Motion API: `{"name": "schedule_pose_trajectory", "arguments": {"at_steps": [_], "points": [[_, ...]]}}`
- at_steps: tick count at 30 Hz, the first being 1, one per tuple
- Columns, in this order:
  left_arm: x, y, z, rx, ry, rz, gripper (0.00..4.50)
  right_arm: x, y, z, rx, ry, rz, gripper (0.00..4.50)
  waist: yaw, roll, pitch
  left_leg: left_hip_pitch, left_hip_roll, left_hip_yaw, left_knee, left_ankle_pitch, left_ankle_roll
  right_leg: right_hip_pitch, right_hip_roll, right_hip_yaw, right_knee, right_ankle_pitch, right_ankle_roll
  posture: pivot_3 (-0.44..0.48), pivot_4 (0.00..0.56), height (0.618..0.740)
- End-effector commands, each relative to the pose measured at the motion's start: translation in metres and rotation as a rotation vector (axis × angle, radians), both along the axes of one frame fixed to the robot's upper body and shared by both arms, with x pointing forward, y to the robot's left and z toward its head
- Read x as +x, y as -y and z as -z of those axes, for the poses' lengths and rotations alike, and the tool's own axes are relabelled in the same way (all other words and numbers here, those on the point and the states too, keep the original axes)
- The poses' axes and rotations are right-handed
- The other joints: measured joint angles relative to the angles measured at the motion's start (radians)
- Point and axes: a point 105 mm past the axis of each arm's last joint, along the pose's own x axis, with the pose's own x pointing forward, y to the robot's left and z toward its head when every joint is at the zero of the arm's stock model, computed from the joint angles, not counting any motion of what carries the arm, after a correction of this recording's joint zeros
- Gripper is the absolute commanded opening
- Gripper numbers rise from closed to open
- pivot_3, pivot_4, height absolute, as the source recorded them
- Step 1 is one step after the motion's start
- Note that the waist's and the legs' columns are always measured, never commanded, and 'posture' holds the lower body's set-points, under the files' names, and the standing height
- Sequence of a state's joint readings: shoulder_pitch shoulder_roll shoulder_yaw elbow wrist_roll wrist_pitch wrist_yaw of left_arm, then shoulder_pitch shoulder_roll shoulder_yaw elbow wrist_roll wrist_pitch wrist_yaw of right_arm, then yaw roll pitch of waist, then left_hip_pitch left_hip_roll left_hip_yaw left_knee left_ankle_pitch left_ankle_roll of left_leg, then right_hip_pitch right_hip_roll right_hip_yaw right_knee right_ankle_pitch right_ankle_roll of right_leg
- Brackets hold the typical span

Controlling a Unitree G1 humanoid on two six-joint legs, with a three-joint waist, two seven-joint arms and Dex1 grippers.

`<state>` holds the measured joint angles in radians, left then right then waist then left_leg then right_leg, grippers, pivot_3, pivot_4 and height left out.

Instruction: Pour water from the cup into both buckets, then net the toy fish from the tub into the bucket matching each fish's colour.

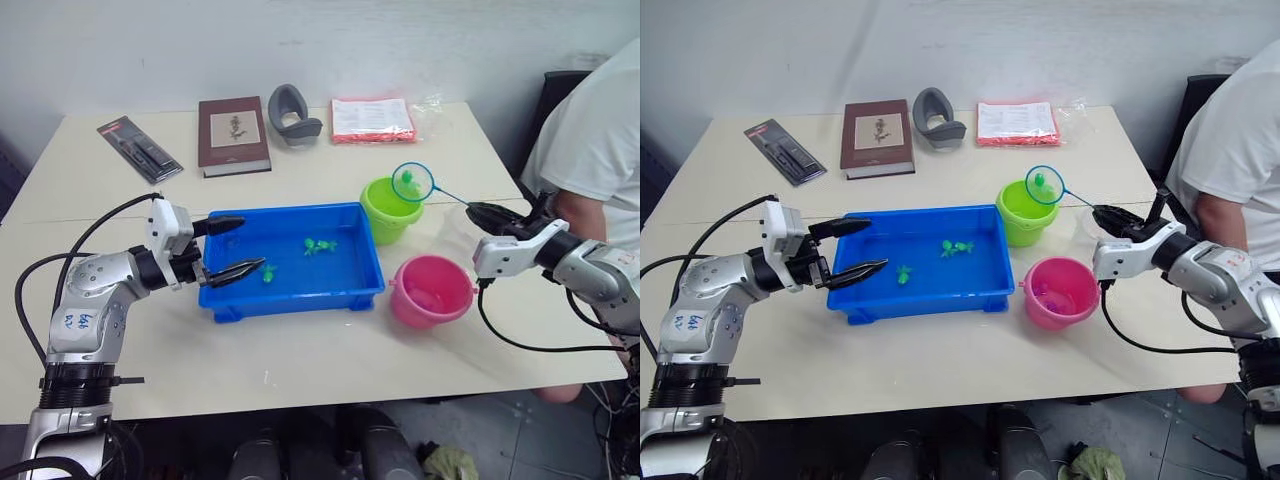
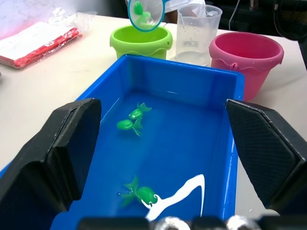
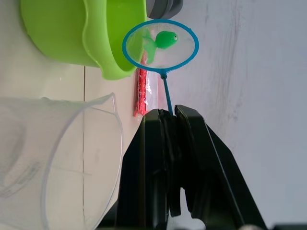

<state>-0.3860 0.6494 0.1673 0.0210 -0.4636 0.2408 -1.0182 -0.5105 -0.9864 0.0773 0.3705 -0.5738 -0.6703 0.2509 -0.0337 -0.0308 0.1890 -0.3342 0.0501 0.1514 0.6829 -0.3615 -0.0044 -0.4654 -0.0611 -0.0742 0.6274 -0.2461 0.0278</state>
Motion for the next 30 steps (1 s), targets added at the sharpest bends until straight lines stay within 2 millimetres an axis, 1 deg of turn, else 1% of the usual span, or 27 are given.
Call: {"name": "schedule_pose_trajectory", "arguments": {"at_steps": [1,3,4,5,7,8,10,12,15,19,21,24,26,28,30], "points": [[-0.002,0.000,-0.009,0.010,0.037,0.004,4.44,0.006,-0.002,-0.016,-0.026,0.060,-0.002,0.00,-0.001,0.000,0.000,0.000,0.000,0.000,0.000,0.000,0.000,0.000,0.000,0.000,0.000,0.000,0.000,0.000,0.150,0.740],[-0.001,0.001,-0.009,0.008,0.037,0.007,4.44,0.005,-0.009,0.001,-0.050,-0.008,-0.042,0.00,0.001,0.000,0.000,0.000,0.000,0.000,0.000,0.000,-0.001,0.000,0.000,0.000,0.000,0.000,0.000,0.000,0.150,0.740],[-0.001,0.002,-0.009,0.008,0.039,0.008,4.44,0.004,-0.012,0.002,-0.054,-0.006,-0.056,0.00,0.001,0.000,0.000,0.000,0.000,-0.001,0.000,0.000,-0.001,0.000,0.001,0.000,0.000,0.000,0.000,0.000,0.150,0.740],[-0.001,0.001,-0.010,0.008,0.039,0.008,4.44,0.004,-0.013,0.001,-0.056,0.002,-0.062,0.00,0.002,0.000,0.000,0.000,0.001,-0.001,0.000,0.000,-0.001,0.000,0.001,0.000,0.000,0.000,0.000,0.000,0.150,0.740],[0.000,0.000,-0.011,0.006,0.045,0.001,4.44,0.011,-0.005,-0.014,-0.038,0.051,-0.016,0.00,0.002,0.000,0.000,0.000,0.000,-0.001,0.000,0.001,-0.001,0.000,0.000,0.000,0.000,0.000,0.000,0.000,0.150,0.740],[0.000,-0.001,-0.011,0.004,0.047,-0.002,4.44,0.014,-0.003,-0.018,-0.034,0.061,0.000,0.00,0.002,0.001,0.000,0.000,0.000,0.000,0.000,0.001,0.000,0.000,0.000,0.000,0.000,0.000,0.000,0.000,0.150,0.740],[-0.001,-0.001,-0.011,0.006,0.046,-0.003,4.44,0.011,-0.009,-0.011,-0.066,0.040,-0.040,0.00,0.002,0.001,0.000,0.000,-0.001,0.000,0.000,0.001,0.000,0.000,0.000,0.001,0.000,0.000,0.001,0.000,0.150,0.740],[-0.001,-0.001,-0.010,0.009,0.045,-0.006,4.44,0.014,-0.006,-0.015,-0.068,0.056,-0.028,0.00,0.002,0.001,0.000,0.000,0.000,-0.001,0.000,0.001,0.000,0.000,0.000,0.000,0.000,0.000,0.001,0.000,0.150,0.740],[-0.001,-0.001,-0.011,0.004,0.046,-0.011,4.44,0.011,-0.013,-0.013,-0.071,0.041,-0.065,0.00,0.002,0.001,0.000,0.000,0.000,-0.001,0.000,0.001,0.000,0.000,0.000,0.000,0.000,0.000,0.000,0.000,0.150,0.740],[-0.002,-0.001,-0.010,0.005,0.046,-0.011,4.44,0.016,-0.005,-0.024,-0.020,0.064,-0.022,0.00,0.002,0.001,0.000,0.000,0.000,-0.001,0.000,0.001,0.000,0.000,0.000,0.000,0.000,0.000,0.000,0.000,0.150,0.740],[-0.003,-0.003,-0.010,0.007,0.046,-0.015,4.44,0.014,-0.007,-0.031,0.066,0.050,-0.038,0.00,0.002,0.001,0.000,0.000,0.000,-0.001,0.000,0.001,0.000,0.000,0.000,0.000,0.000,0.000,0.000,0.000,0.150,0.740],[-0.007,-0.014,-0.013,0.013,0.049,-0.034,4.44,0.008,-0.019,-0.055,0.293,0.016,-0.101,0.00,-0.004,0.001,0.000,0.000,0.000,-0.001,0.000,0.001,0.000,0.000,0.000,0.000,0.000,0.000,0.000,0.000,0.150,0.740],[-0.010,-0.025,-0.016,0.013,0.048,-0.057,4.44,0.003,-0.029,-0.075,0.426,-0.019,-0.149,0.00,-0.006,0.001,0.000,0.000,0.001,-0.001,0.000,0.001,0.000,0.000,0.001,0.000,0.000,0.000,0.000,0.000,0.150,0.740],[-0.015,-0.037,-0.017,0.024,0.040,-0.076,4.44,-0.001,-0.042,-0.085,0.592,-0.164,-0.200,0.00,-0.007,0.001,0.000,0.000,0.001,-0.001,0.000,0.001,0.000,0.000,0.001,0.000,0.001,0.000,0.000,0.000,0.150,0.740],[-0.017,-0.046,-0.018,0.034,0.035,-0.092,4.44,-0.008,-0.055,-0.088,0.722,-0.312,-0.263,0.00,-0.004,0.001,0.000,0.000,0.002,-0.002,0.000,0.001,0.000,0.000,0.001,0.000,0.001,0.000,0.000,0.000,0.150,0.740]]}}
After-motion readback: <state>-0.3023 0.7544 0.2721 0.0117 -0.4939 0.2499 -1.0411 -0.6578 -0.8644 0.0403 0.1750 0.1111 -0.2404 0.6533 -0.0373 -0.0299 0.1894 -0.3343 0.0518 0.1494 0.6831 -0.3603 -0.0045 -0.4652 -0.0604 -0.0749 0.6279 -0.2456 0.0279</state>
